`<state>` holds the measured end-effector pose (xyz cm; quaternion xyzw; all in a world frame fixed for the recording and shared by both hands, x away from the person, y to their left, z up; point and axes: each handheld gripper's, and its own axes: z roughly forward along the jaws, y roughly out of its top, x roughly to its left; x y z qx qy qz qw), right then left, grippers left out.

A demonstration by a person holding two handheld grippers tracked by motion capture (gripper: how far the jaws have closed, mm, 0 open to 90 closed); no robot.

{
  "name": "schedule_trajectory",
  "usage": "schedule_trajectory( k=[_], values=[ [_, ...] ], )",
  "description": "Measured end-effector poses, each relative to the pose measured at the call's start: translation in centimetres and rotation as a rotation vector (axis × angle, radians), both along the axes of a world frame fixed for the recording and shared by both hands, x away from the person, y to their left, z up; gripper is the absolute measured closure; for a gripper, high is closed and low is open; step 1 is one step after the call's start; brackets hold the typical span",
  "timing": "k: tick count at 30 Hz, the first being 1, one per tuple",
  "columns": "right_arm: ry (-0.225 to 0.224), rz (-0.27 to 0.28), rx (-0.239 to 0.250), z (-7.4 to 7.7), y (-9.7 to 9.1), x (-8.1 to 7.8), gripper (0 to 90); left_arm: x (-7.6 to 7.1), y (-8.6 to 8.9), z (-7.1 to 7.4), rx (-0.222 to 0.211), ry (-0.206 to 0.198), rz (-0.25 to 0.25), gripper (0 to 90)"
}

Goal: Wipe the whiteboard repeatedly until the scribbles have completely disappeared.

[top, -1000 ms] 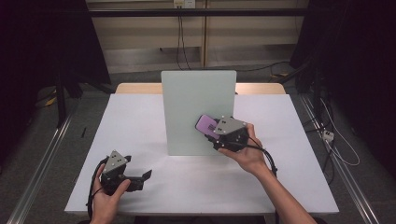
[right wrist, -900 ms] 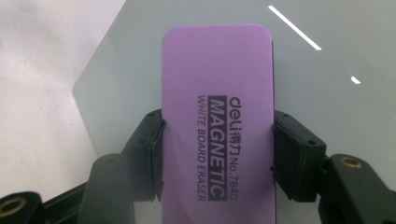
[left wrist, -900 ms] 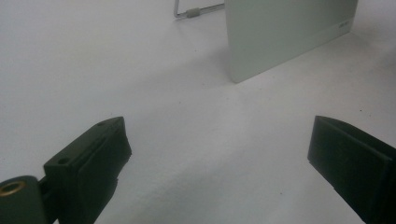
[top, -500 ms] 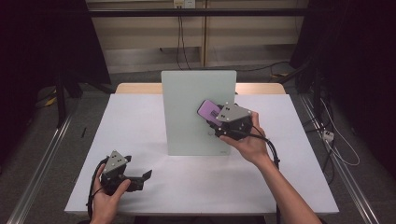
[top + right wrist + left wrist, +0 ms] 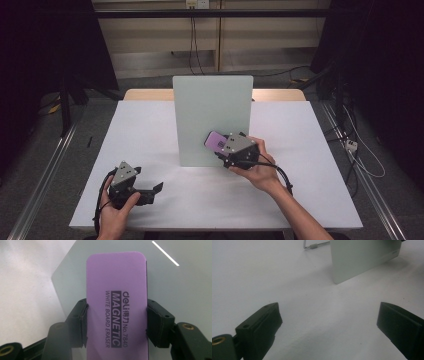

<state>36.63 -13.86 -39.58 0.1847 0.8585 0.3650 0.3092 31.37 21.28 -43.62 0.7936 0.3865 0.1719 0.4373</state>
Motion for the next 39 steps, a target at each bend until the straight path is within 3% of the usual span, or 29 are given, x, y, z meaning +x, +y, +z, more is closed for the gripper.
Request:
schedule_trajectory(
  k=[12,17,23,25,29,39],
  values=[
    [0.058,0.042,-0.057,-2.5,1.9,-0.5,41.6,0.0,-0.1,0.0,-0.005,0.001,-0.001,5.2],
    [0.102,0.066,-0.062,-3.2,2.4,-0.6,41.5,0.0,0.0,0.0,-0.001,0.0,-0.003,5.2],
    [0.133,0.079,-0.071,-3.2,2.6,-0.4,41.5,0.1,0.1,0.0,-0.01,0.001,0.001,5.2],
    [0.112,0.073,-0.075,-2.8,2.4,-0.4,41.5,0.0,0.2,0.0,-0.008,-0.003,0.002,5.2],
    [0.075,0.036,-0.028,-0.9,1.4,0.1,41.5,0.0,0.2,0.0,-0.012,-0.003,0.006,5.2],
    [-0.06,-0.07,0.041,5.7,-1.1,2.1,41.5,0.0,0.2,0.1,-0.011,-0.004,0.006,5.2]
  ],
)
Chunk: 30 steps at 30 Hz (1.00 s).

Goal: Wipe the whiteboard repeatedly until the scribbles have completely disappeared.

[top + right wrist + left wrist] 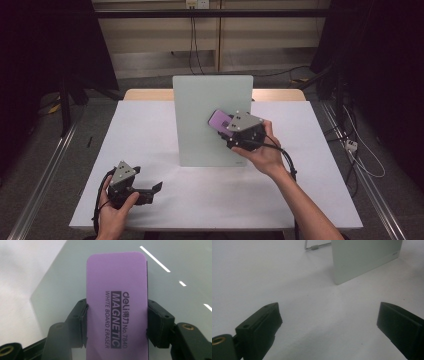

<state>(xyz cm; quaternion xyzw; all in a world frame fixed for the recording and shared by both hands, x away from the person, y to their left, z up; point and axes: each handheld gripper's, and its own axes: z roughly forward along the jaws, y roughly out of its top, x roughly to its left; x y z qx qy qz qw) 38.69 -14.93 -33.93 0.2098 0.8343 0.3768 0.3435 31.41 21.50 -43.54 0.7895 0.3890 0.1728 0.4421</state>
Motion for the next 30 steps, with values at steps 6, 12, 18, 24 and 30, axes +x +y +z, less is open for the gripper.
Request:
schedule_trajectory(
  k=[6,12,18,24,30],
  values=[
    [-0.058,-0.068,0.048,2.4,-1.2,0.7,41.5,-0.1,0.1,0.0,-0.003,-0.001,-0.001,5.2],
    [-0.04,-0.042,0.001,0.2,-0.5,-0.2,41.5,0.0,0.0,0.0,0.003,0.001,-0.003,5.2],
    [0.047,0.031,-0.064,-4.0,1.0,-1.5,41.5,0.0,0.1,-0.2,-0.004,0.013,-0.005,5.2],
    [0.113,0.092,-0.061,-6.4,2.5,-1.9,41.5,-0.1,0.0,-0.1,0.004,0.007,-0.012,5.2],
    [0.167,0.162,-0.119,-8.7,5.6,-2.2,41.5,0.1,-0.2,-0.1,0.002,0.012,-0.014,5.1]
  ],
)
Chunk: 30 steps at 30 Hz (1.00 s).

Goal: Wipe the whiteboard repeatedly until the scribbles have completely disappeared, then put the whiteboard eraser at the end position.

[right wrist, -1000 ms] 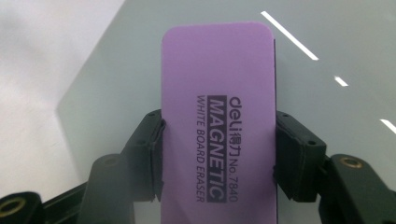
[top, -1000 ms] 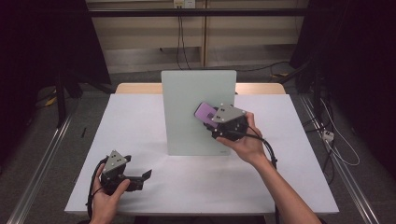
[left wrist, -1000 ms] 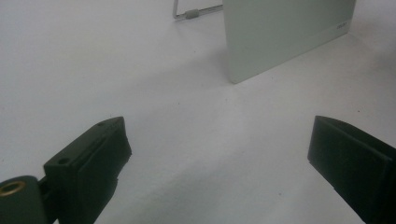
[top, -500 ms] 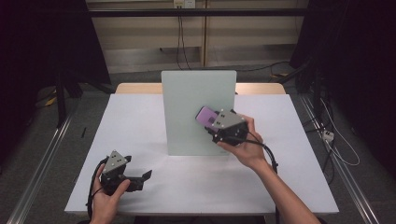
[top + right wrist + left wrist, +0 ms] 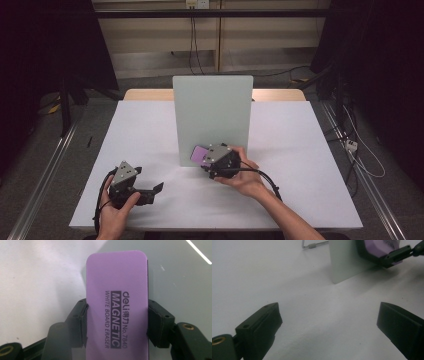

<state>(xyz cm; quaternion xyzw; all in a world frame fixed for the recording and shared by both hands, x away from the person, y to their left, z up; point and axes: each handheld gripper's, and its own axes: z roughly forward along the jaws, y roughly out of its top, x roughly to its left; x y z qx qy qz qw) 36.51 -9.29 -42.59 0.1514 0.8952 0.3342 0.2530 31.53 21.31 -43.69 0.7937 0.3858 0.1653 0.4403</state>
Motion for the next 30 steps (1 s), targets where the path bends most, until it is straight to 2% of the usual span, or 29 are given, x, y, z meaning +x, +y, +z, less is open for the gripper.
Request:
schedule_trajectory(
  k=[4,7,10,17,23,30],
  values=[
    [0.002,0.011,-0.016,-0.5,1.1,-0.1,41.5,0.0,0.2,0.0,-0.001,0.001,0.0,5.2],
    [0.028,0.011,0.008,-0.6,1.0,0.0,41.5,-0.2,0.3,0.1,-0.002,-0.005,0.001,5.2],
    [0.063,0.007,0.058,-0.4,0.2,0.0,41.5,-0.3,0.4,0.1,-0.007,-0.004,0.009,5.2],
    [0.064,-0.006,0.117,1.0,-1.8,-0.8,41.5,-0.2,0.1,0.0,0.005,0.0,0.004,5.2],
    [0.102,-0.037,0.167,1.1,-3.3,-0.7,41.5,-0.2,0.2,0.0,0.002,-0.001,0.007,5.2],
    [0.124,-0.057,0.217,1.9,-4.3,-0.6,41.5,-0.3,0.2,0.1,0.002,-0.003,0.004,5.2]
  ],
)
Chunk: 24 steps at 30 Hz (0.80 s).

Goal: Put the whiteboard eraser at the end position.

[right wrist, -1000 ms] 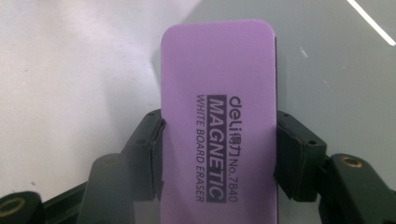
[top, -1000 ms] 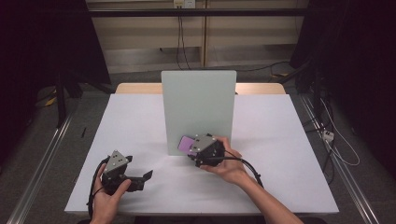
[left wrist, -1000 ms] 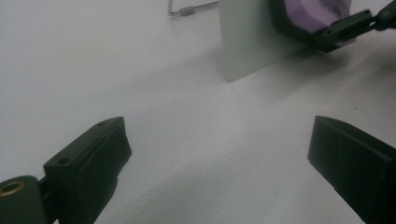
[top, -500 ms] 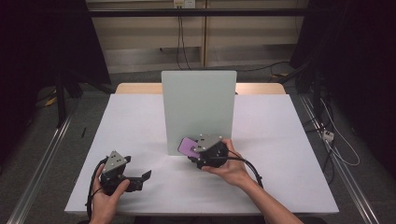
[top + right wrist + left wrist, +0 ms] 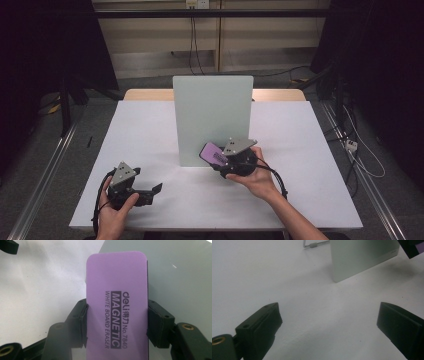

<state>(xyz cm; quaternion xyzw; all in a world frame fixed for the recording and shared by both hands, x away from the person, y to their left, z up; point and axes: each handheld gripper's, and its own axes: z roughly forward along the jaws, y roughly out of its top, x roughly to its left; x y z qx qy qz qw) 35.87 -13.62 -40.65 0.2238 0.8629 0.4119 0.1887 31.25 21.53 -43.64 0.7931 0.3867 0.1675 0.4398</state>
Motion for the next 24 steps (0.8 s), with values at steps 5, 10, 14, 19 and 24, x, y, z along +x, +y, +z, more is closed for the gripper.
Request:
schedule_trajectory(
  k=[5,10,14,19,24],
  values=[
    [0.031,-0.004,0.03,0.5,-0.9,0.2,41.5,0.1,0.0,-0.1,-0.002,0.01,-0.003,5.2],
    [0.065,0.007,0.036,0.6,-1.3,0.3,41.5,0.1,0.3,-0.1,-0.012,0.006,0.011,5.2],
    [0.087,0.013,0.026,0.7,-1.4,0.1,41.4,0.1,0.2,0.0,-0.011,0.006,0.002,5.2],
    [0.115,0.014,0.042,0.8,-1.7,0.1,41.4,0.1,0.1,-0.1,-0.005,0.011,-0.004,5.2],
    [0.138,0.029,0.026,0.7,-1.7,-0.1,41.4,0.0,0.1,-0.1,-0.004,0.01,-0.001,5.2]
  ],
)
